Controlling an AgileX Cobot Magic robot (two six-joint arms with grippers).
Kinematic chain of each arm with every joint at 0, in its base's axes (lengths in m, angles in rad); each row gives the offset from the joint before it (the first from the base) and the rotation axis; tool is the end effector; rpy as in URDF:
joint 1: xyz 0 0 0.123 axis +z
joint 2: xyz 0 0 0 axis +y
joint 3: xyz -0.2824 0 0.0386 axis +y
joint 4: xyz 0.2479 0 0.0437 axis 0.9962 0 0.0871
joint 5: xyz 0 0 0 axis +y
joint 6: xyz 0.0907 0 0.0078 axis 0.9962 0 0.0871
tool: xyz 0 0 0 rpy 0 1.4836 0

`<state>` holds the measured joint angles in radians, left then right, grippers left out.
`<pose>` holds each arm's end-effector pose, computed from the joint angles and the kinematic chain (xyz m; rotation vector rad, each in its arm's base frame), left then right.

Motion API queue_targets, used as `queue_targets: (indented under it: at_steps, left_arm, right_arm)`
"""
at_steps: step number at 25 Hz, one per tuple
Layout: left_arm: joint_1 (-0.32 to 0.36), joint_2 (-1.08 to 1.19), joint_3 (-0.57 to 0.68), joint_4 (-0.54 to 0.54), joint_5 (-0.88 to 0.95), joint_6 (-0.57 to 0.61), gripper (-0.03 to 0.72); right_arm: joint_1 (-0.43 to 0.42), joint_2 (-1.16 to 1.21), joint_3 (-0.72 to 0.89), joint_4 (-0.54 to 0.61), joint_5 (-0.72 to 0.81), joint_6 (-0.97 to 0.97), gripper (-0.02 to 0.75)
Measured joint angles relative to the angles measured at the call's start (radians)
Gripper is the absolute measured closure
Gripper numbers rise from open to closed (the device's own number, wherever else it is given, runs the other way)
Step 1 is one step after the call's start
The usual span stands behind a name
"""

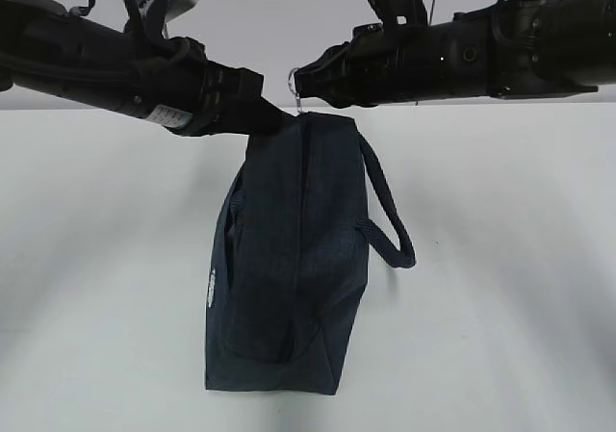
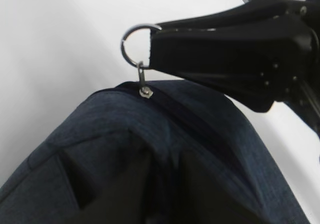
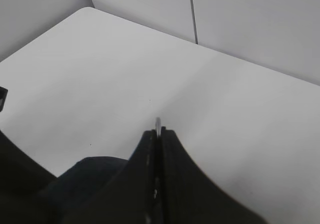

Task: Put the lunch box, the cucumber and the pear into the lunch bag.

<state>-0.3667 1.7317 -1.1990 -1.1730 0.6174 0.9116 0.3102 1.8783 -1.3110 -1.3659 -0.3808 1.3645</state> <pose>0.3347 -0.1807 0.2569 0.5135 2.2643 -0.9261 0.4022 0.1636 0.2511 -0.5345 1.9123 0.5774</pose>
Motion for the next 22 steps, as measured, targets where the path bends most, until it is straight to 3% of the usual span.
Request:
queue_targets:
  at_steps: [4, 10, 17, 22]
  left_arm:
    - [0.000, 0.001, 0.000, 0.013, 0.006, 0.000, 0.654]
    - [0.000, 0.001, 0.000, 0.015, 0.027, 0.003, 0.661]
    - [0.000, 0.001, -0.001, 0.015, 0.058, 0.006, 0.664]
    - [0.000, -0.003, -0.001, 0.027, 0.073, 0.009, 0.664]
  right_arm:
    - [0.000, 0.000, 0.000, 0.000, 0.000, 0.000, 0.738]
    - [0.000, 0.000, 0.000, 0.000, 0.004, 0.000, 0.738]
    - [-0.002, 0.000, -0.035, -0.095, 0.009, -0.002, 0.738]
    - [-0.046, 0.000, -0.044, -0.124, -0.073, 0.038, 0.738]
